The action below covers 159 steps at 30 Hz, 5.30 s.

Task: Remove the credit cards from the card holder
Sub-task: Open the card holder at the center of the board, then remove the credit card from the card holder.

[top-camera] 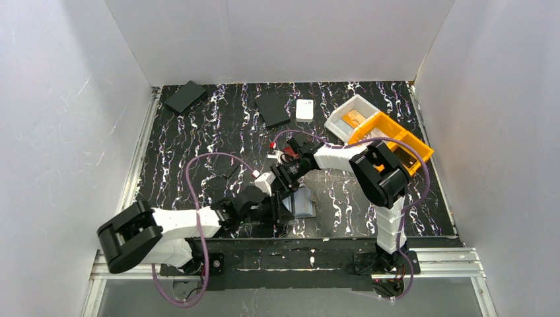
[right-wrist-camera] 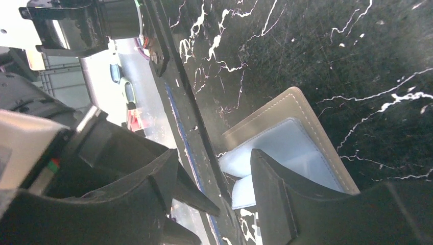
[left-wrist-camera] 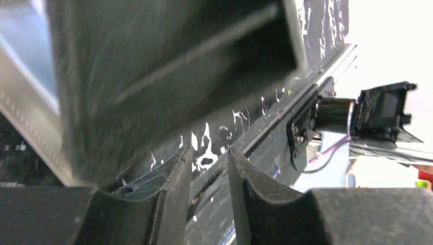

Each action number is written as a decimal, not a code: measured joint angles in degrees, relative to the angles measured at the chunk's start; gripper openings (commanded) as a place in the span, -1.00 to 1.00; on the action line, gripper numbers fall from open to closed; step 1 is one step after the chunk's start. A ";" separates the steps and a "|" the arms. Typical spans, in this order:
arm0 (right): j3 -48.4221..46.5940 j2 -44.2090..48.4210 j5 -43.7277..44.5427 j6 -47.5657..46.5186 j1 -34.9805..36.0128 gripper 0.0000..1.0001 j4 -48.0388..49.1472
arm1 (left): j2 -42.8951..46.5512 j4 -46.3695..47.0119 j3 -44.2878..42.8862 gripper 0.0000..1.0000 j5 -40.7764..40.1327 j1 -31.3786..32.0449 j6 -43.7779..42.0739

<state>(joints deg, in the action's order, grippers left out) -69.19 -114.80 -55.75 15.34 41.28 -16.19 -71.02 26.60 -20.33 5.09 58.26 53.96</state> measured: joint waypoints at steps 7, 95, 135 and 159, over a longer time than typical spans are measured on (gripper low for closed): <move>-0.04 -0.07 1.33 0.12 -0.38 0.28 0.39 | -8.80 3.08 -4.44 -0.45 -1.68 0.74 -0.64; 21.84 22.70 17.62 -0.55 -12.68 -0.41 0.32 | -21.04 14.59 -4.95 -0.29 -1.33 -5.86 13.51; 23.24 21.07 11.96 -1.01 -14.66 -0.35 4.02 | -27.86 29.32 -1.59 -1.00 4.69 -8.48 20.22; 27.66 20.83 7.26 2.46 -19.06 -0.36 11.03 | -29.57 32.95 -1.12 -1.00 4.98 -8.44 21.07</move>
<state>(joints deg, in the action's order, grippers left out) -41.53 -93.98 -48.49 17.80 22.22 -5.15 -100.59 59.55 -21.45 10.07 49.82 75.03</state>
